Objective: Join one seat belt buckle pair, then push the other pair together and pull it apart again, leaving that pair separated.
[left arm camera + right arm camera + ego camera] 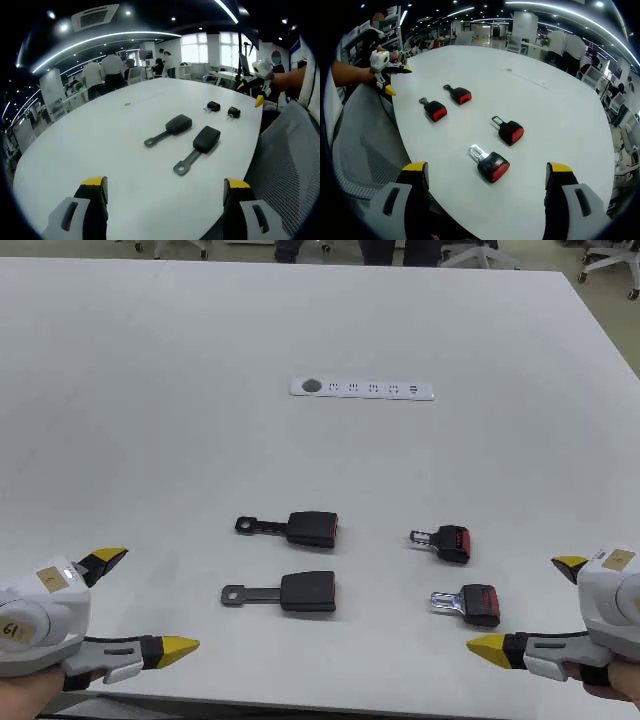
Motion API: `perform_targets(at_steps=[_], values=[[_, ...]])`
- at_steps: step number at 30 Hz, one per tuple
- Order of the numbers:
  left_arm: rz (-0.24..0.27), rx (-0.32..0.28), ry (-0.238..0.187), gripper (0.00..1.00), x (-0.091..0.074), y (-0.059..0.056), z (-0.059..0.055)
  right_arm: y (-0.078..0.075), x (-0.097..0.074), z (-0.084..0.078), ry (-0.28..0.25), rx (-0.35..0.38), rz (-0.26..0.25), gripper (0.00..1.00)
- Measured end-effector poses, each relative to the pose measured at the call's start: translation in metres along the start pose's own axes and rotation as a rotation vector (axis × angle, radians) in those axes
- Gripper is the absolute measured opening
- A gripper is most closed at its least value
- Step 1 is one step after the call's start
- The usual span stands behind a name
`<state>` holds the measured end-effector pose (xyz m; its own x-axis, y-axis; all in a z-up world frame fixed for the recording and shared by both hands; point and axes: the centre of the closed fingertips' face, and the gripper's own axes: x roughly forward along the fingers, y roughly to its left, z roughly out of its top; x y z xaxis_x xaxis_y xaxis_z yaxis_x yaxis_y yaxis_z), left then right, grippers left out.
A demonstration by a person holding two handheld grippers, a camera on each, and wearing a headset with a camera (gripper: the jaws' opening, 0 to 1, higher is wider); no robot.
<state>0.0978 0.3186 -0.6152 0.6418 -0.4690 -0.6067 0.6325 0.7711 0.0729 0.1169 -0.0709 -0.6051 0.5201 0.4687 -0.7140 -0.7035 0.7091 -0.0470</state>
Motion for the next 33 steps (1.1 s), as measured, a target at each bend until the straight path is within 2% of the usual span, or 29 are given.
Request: perform_targets(at_steps=[11, 24, 33], values=[[-0.003, -0.007, 0.004, 0.98, -0.0002, 0.0010, -0.0013, -0.0020, 0.0003, -0.0011, 0.006, -0.006, -0.001, 0.99], [0.003, -0.009, 0.000, 0.98, 0.0004, 0.0019, -0.0016, 0.0033, 0.0044, 0.0004, 0.001, -0.002, 0.006, 0.99], [0.009, -0.013, -0.004, 0.98, -0.0001, 0.0024, 0.0005, 0.0001, 0.0070, -0.0056, 0.004, 0.004, 0.001, 1.00]])
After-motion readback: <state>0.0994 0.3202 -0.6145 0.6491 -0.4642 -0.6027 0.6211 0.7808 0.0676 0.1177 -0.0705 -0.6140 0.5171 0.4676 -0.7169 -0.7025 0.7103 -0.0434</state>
